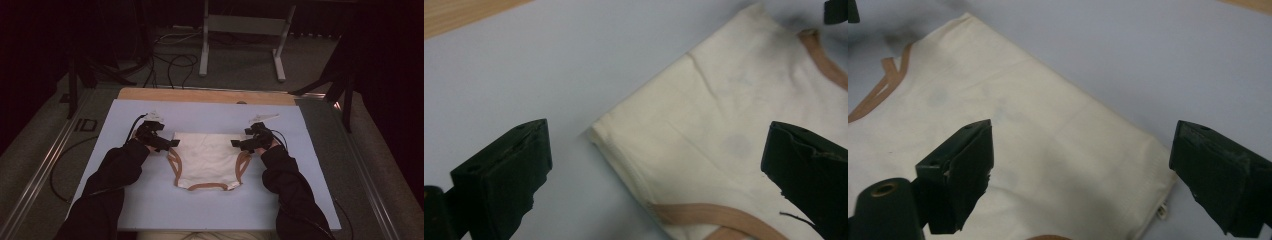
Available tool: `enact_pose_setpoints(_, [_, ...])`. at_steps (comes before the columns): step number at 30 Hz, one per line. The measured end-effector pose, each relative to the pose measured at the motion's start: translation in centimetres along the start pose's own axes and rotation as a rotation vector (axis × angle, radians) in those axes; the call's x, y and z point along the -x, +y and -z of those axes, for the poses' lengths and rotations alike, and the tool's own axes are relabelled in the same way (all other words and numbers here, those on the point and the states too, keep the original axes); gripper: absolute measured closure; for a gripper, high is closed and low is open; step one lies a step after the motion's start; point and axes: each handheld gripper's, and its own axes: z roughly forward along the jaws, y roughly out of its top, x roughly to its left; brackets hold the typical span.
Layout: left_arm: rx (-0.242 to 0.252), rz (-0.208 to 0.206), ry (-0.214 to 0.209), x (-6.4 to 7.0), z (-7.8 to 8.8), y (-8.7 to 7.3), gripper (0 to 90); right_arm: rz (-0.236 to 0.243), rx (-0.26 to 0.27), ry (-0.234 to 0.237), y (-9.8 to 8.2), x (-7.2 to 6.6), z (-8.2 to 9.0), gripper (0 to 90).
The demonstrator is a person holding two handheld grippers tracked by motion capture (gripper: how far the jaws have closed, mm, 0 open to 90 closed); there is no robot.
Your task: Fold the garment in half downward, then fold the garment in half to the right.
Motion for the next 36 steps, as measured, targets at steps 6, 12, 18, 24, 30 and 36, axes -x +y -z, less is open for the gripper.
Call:
enact_pose_setpoints(6, [0.011,-0.027,-0.016,1.2,0.9,-0.5,0.4,0.044,0.018,0.019,0.1,-1.3,0.0,10.4])
enact_pose_setpoints(12, [0.039,-0.041,-0.017,2.2,2.0,-0.6,0.4,0.076,0.025,0.03,0.7,-2.4,0.1,10.4])
enact_pose_setpoints(18, [0.074,-0.066,-0.028,3.2,3.2,-0.3,0.4,0.103,0.049,0.045,1.8,-3.3,0.4,10.5])
enact_pose_setpoints(24, [0.094,-0.087,-0.03,4.3,3.9,-0.1,0.4,0.134,0.041,0.057,2.9,-4.2,0.5,10.7])
enact_pose_setpoints(30, [0.1,-0.115,-0.032,5.3,4.5,-0.1,0.3,0.147,0.048,0.068,4.0,-4.9,0.3,10.8])
enact_pose_setpoints(36, [0.097,-0.146,-0.069,6.3,4.8,-0.4,0.4,0.145,0.05,0.082,5.0,-5.5,-0.2,10.8])
